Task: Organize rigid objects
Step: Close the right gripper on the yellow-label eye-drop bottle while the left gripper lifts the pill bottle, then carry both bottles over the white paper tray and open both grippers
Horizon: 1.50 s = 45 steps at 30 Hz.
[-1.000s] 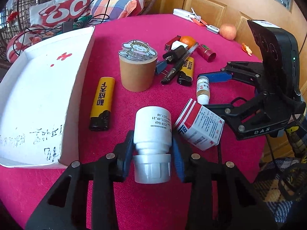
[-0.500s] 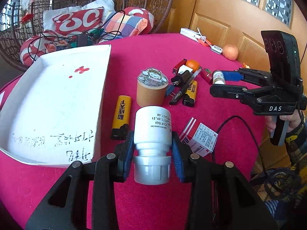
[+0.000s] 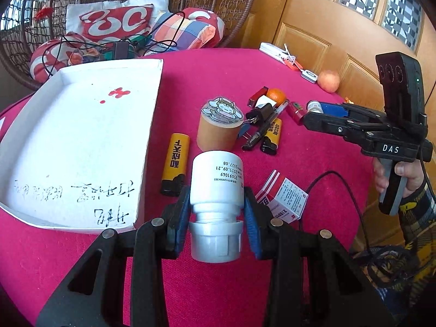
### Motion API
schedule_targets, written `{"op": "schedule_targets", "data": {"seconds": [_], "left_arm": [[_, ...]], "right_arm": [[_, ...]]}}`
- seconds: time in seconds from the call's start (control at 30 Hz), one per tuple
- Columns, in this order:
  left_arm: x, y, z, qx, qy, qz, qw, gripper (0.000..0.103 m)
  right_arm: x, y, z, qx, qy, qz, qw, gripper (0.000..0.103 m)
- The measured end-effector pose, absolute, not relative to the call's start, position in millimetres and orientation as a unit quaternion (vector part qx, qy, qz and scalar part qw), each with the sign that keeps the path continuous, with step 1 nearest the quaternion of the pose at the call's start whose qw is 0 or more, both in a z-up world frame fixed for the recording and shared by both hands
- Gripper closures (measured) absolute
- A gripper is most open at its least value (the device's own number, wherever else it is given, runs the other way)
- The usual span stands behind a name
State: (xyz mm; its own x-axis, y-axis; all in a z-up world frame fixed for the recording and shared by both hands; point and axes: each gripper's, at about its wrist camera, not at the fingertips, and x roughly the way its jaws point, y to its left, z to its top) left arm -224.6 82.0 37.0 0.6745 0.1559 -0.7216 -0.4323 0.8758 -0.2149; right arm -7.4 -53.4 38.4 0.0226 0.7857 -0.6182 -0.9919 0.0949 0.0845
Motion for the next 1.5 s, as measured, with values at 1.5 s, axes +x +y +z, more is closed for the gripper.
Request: {"op": "schedule_targets", "data": {"seconds": [1.5], "left_arm": [[-293,261,20,-0.345,0.356,0.336,0.801,0.066]], "right_arm": [[-107,140,19,-0.239,0.360,0.674,0.599,0.039]]}}
